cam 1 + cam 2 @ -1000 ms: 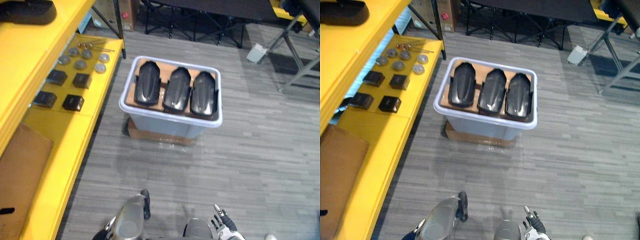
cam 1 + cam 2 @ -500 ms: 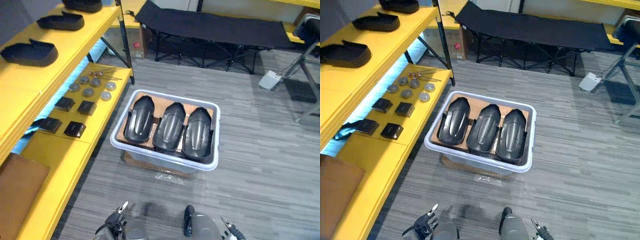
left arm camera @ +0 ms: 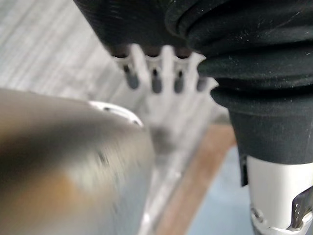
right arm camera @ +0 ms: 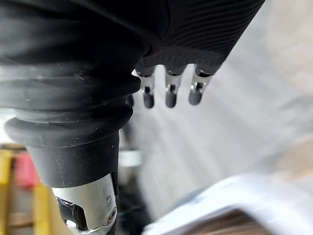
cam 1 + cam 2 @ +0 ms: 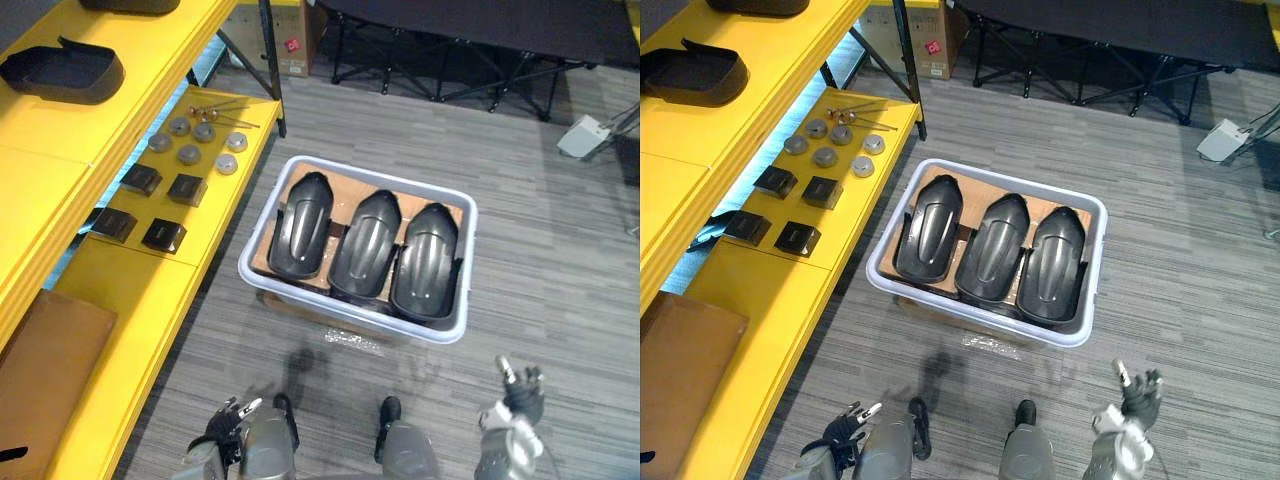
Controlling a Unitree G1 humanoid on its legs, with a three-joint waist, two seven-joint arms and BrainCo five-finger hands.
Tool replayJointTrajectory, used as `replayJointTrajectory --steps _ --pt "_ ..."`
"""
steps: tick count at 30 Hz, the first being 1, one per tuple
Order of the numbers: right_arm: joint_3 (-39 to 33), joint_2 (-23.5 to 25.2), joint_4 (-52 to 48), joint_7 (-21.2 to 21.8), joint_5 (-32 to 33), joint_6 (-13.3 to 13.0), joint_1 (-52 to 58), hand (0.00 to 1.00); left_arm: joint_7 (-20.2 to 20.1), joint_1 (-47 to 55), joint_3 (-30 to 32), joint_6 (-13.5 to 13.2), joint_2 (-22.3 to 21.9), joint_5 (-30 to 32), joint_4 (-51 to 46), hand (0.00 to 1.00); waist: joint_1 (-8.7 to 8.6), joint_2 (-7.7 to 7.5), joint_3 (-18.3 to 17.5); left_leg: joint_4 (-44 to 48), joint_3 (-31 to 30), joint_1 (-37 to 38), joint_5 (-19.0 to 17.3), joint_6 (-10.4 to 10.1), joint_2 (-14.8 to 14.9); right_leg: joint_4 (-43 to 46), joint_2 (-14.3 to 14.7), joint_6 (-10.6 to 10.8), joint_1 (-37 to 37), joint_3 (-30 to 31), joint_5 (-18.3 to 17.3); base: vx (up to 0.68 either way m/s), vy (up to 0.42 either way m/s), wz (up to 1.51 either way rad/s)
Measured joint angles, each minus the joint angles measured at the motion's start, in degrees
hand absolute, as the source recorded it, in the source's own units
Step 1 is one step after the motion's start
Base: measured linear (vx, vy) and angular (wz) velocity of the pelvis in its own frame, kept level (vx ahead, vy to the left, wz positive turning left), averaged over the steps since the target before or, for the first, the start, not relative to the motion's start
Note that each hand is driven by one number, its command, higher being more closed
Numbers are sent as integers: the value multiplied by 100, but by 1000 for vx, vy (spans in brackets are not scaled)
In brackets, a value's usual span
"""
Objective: Walk over and take plastic housings, then place them on the shelf
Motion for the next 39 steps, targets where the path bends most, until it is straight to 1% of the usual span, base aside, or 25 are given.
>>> replayJointTrajectory --steps 1,2,3,4,5,6,8,9,11,12,13,14,15,16,19,20,23,25,29,30,31,34,38,39 --pt "-125 -145 -186 -235 -14 -7 -288 0 -45 -23 -109 -12 -4 31 -149 0 13 -19 136 92 -38 -52 -4 6 -10 2 -11 2 1 -4 1 27 60 21" --pt "-243 -352 -330 -465 -22 -3 -519 0 -69 -92 -138 -33 26 33 -225 0 38 -8 237 179 -184 -172 -4 6 -30 3 -11 2 -2 -48 1 13 51 28" --pt "-302 -476 -350 -563 -23 2 -629 0 -86 -124 -211 -35 41 30 -258 0 42 -4 286 194 -245 -221 -4 6 -43 3 -11 2 -3 -97 1 -1 31 41" --pt "-383 -742 -328 -731 1 48 -868 0 -99 -171 -346 -48 88 30 -303 0 72 -11 412 180 -335 -270 -3 5 -57 5 -7 2 -5 -187 1 -12 18 36" --pt "-474 -960 -318 -859 -7 134 -1072 0 -135 -226 -391 -58 140 27 -342 0 118 -3 488 197 -436 -357 -3 6 -64 4 11 2 -30 -248 1 -16 9 36" --pt "-501 -1070 -306 -956 -36 213 -1158 0 -140 -264 -454 -69 157 30 -339 0 124 2 510 208 -490 -410 -3 5 -69 5 15 1 -36 -315 0 -30 2 33" --pt "-483 -1479 107 -1241 -162 619 -1620 0 -177 -289 -524 -133 249 8 -346 0 177 1 522 240 -630 -639 -3 5 -91 60 41 -8 -198 -383 -6 -34 0 27" --pt "-462 -1577 266 -1256 -161 736 -1772 0 -183 -301 -528 -151 254 -13 -340 0 191 4 524 265 -656 -699 -3 5 -97 86 40 -15 -244 -409 -10 -49 3 19" --pt "-315 -1993 894 -1251 -171 1178 -2226 0 -202 -345 -544 -225 246 -81 -336 0 227 88 581 393 -796 -912 -4 6 -114 200 38 -54 -373 -494 -44 -51 8 19" --pt "-220 -2095 1050 -1242 -173 1275 -2305 0 -204 -355 -542 -235 247 -97 -335 0 257 94 584 387 -804 -945 -4 6 -115 245 27 -55 -432 -493 -51 -42 8 9" --pt "-45 -2266 1325 -1239 -233 1481 -2481 0 -218 -379 -536 -236 254 -227 -317 0 320 123 602 412 -819 -1030 -4 6 -123 348 14 -59 -556 -486 -71 -56 7 2" --pt "42 -2364 1451 -1237 -241 1574 -2569 0 -232 -401 -533 -237 253 -284 -292 0 336 159 632 450 -846 -1073 -4 6 -126 403 12 -61 -590 -490 -86 -67 7 9" --pt "187 -2543 1702 -1224 -243 1687 -2750 0 -250 -424 -535 -237 254 -357 -249 0 349 236 673 568 -917 -1193 -18 25 -137 553 -8 -41 -692 -511 -154 -90 15 15" --pt "297 -2703 1888 -1196 -244 1754 -2929 0 -242 -459 -526 -235 256 -578 -136 0 367 295 714 639 -936 -1301 -23 31 -152 774 -61 -43 -853 -510 -237 -88 14 14" --pt "547 -2993 2163 -1151 -442 1885 -3273 0 -239 -550 -524 -165 260 -1015 295 0 447 428 785 837 -960 -1620 -41 56 -154 1193 -128 -53 -1249 -471 -368 -101 17 3" --pt "646 -3066 2251 -1139 -562 1965 -3364 0 -240 -566 -518 -115 254 -1141 450 0 465 448 797 917 -984 -1760 -40 57 -157 1392 -178 -50 -1421 -467 -433 -93 12 7" --pt "806 -3076 2303 -1094 -710 2249 -3435 0 -251 -572 -475 -112 226 -1190 578 0 490 458 810 1054 -1026 -1921 -40 57 -182 1718 -258 -70 -1639 -470 -558 -72 0 10" --pt "1073 -3078 2348 -1047 -951 2411 -3518 0 -277 -579 -472 -112 218 -1212 615 0 500 472 817 1091 -1014 -1970 -37 57 -179 1849 -281 -85 -1751 -435 -596 -70 -16 -4" --pt "1330 -3097 2428 -775 -1203 2762 -3607 0 -601 -598 -475 -106 178 -1403 683 0 507 492 826 998 -938 -2059 48 66 -213 1983 -362 -113 -1995 -357 -630 -56 -21 -3" --pt "1357 -3099 2433 -714 -1263 2805 -3617 0 -646 -598 -476 -110 176 -1431 686 0 507 500 830 968 -925 -2063 69 68 -225 1993 -375 -113 -2026 -338 -630 0 0 0" --pt "1463 -3131 2455 -598 -1397 2882 -3650 100 -690 -613 -481 -111 150 -1559 724 0 501 545 848 958 -924 -2088 84 66 -228 1997 -378 -113 -2058 -336 -629 -23 -24 -3" --pt "1572 -3241 2579 -344 -1760 3063 -3772 100 -719 -619 -488 -111 138 -1868 838 0 496 552 845 939 -931 -2156 129 59 -229 2023 -377 -117 -2139 -331 -627 7 -10 1" --pt "1760 -3489 2709 -338 -2215 3393 -3882 100 -745 -621 -489 -147 136 -1910 875 0 500 552 845 929 -929 -2155 132 59 -230 2067 -379 -119 -2143 -336 -628 34 -25 1" --pt "1799 -3530 2754 -336 -2366 3511 -3938 100 -758 -625 -495 -178 131 -2042 885 0 500 553 845 913 -930 -2152 139 55 -230 2068 -379 -123 -2146 -340 -630 0 0 0"
